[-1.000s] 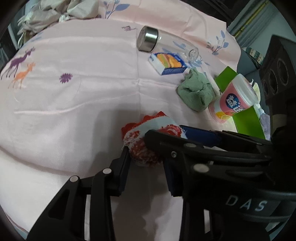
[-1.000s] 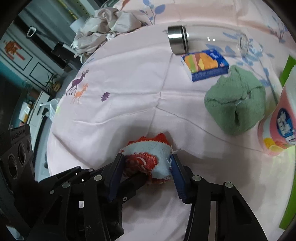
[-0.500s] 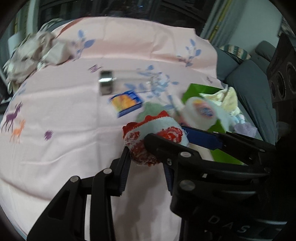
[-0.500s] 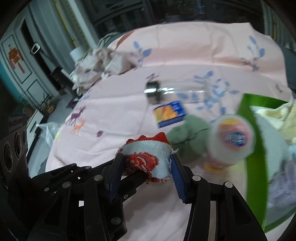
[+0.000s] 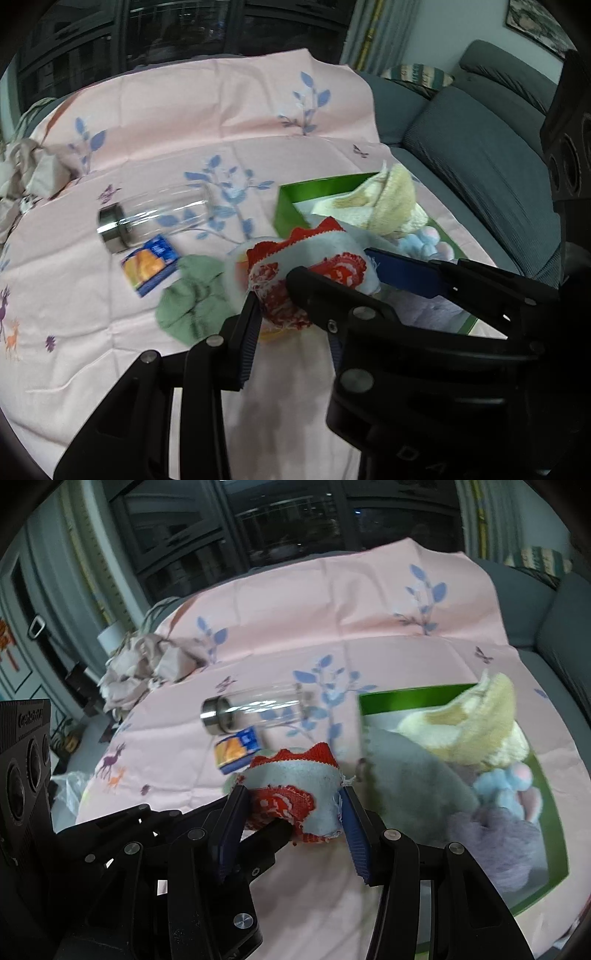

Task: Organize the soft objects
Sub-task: 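Carry the red-and-white packet with the right gripper over the green box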

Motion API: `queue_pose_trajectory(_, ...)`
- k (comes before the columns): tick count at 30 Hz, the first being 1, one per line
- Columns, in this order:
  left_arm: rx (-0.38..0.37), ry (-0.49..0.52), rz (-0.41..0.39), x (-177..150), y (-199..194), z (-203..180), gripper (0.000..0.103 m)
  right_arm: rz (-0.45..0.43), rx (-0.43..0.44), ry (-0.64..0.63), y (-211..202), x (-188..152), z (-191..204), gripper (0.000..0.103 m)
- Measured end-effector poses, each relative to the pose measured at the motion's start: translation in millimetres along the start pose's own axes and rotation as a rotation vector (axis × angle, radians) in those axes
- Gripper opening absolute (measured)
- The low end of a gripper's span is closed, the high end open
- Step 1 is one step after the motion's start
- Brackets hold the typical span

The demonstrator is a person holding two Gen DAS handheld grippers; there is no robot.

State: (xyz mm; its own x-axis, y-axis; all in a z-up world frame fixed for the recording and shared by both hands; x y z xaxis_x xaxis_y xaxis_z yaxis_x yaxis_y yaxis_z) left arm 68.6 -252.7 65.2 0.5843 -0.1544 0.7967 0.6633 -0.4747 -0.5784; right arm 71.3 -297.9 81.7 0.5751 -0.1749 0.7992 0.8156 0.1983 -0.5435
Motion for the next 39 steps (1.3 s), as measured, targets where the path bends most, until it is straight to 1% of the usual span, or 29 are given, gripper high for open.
queue_pose_trajectory(8, -0.034, 0.039, 0.017, 6, 24, -34, 0.033, -0.018, -0.043, 0.067, -3, 4, -44, 0.053)
queue_pose_trajectory(16, -0.055, 0.061, 0.048, 4, 49, -58, 0.032, -0.013, -0.083, 0.121, 1, 1, -81, 0.053)
queue_pose_trajectory(26, -0.094, 0.083, 0.093, -2, 73, -80, 0.032, 0.006, -0.122, 0.178, 6, -5, -115, 0.053)
queue_pose_trajectory(31, -0.115, 0.079, 0.118, -5, 84, -88, 0.032, 0.021, -0.148, 0.206, 7, -10, -127, 0.053)
queue_pose_trajectory(39, -0.119, 0.067, 0.162, -14, 100, -97, 0.032, 0.063, -0.167, 0.263, 14, -22, -148, 0.053)
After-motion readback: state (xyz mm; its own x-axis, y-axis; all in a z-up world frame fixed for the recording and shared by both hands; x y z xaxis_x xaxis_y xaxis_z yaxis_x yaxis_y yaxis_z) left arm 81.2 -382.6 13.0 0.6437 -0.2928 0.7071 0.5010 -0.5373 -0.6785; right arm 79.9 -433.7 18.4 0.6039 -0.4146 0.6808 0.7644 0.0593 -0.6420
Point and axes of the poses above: each gripper's, at about its wrist camera, not at the fingertips, and y roughly the way its jaws point, z to its left, x to its top, the point moved 10 cm from there along y, roughly the way its jaws point, and after that the axes turned 12 degrees about -z, right-handed, at the moved point
